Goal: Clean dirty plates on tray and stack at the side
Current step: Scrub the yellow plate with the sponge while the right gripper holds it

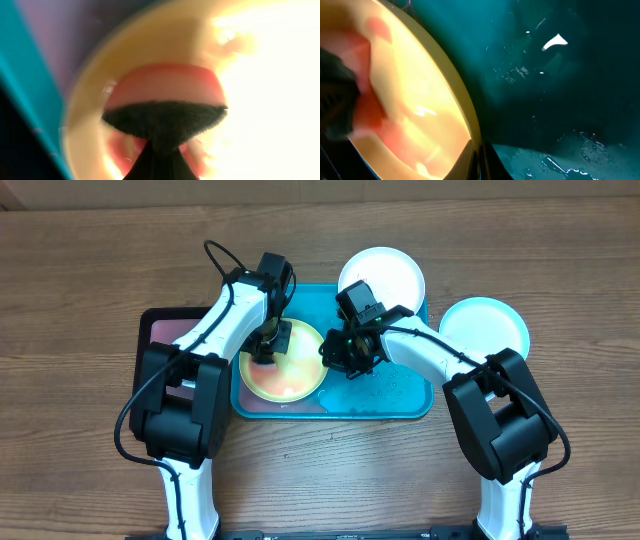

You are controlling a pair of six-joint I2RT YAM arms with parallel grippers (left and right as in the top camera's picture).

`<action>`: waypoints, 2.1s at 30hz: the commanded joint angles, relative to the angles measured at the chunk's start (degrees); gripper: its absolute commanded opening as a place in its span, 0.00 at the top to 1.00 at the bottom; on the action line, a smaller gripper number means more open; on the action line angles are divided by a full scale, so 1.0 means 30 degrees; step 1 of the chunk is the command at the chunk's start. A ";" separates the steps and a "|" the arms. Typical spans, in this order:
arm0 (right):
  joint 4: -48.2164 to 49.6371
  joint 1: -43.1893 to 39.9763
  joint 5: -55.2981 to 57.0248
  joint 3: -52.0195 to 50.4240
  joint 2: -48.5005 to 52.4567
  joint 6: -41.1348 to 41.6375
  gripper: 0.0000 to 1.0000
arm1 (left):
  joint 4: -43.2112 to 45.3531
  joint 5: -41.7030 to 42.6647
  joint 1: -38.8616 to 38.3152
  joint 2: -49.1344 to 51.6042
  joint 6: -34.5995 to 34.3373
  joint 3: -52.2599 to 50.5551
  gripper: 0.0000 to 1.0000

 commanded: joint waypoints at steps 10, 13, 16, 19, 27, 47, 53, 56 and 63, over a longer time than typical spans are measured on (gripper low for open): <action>-0.0168 0.0146 0.0197 -0.0168 0.0525 -0.0066 0.96 | 0.3949 0.3759 0.0029 0.0328 0.3417 -0.0197 0.96; -0.0175 0.0146 0.0204 -0.0168 0.0525 -0.0066 0.96 | 0.4860 -0.1188 0.0029 0.0328 -0.0219 -0.0197 0.96; -0.0182 0.0138 0.0262 -0.0168 0.0525 -0.0073 0.96 | 0.4299 -0.3818 0.0029 0.0328 -0.2718 -0.0401 0.96; -0.0168 0.0138 0.0262 -0.0168 0.0525 -0.0073 0.96 | 0.3461 -0.3912 0.0022 0.0328 -0.3665 -0.1158 0.96; -0.0175 0.0124 0.0262 -0.0168 0.0525 -0.0066 0.96 | 0.2827 -0.0342 -0.0342 0.0328 -0.3351 -0.4240 0.96; -0.0095 0.0124 0.0277 -0.0168 0.0525 -0.0066 0.96 | 0.4823 -0.5457 -0.0328 0.0270 -0.6972 -0.3177 0.96; -0.0022 0.0124 0.0342 -0.0168 0.0525 -0.0058 0.96 | 0.2361 -0.7563 -0.0335 0.0270 -1.0178 -0.2739 0.96; -0.0022 0.0124 0.0342 -0.0168 0.0525 -0.0058 0.96 | 0.2091 -0.5260 -0.0335 0.0270 -0.7541 -0.2739 0.96; -0.0015 0.0124 0.0335 -0.0168 0.0525 -0.0058 0.96 | 0.1821 0.9690 -0.0335 0.0270 0.6186 -0.2747 0.96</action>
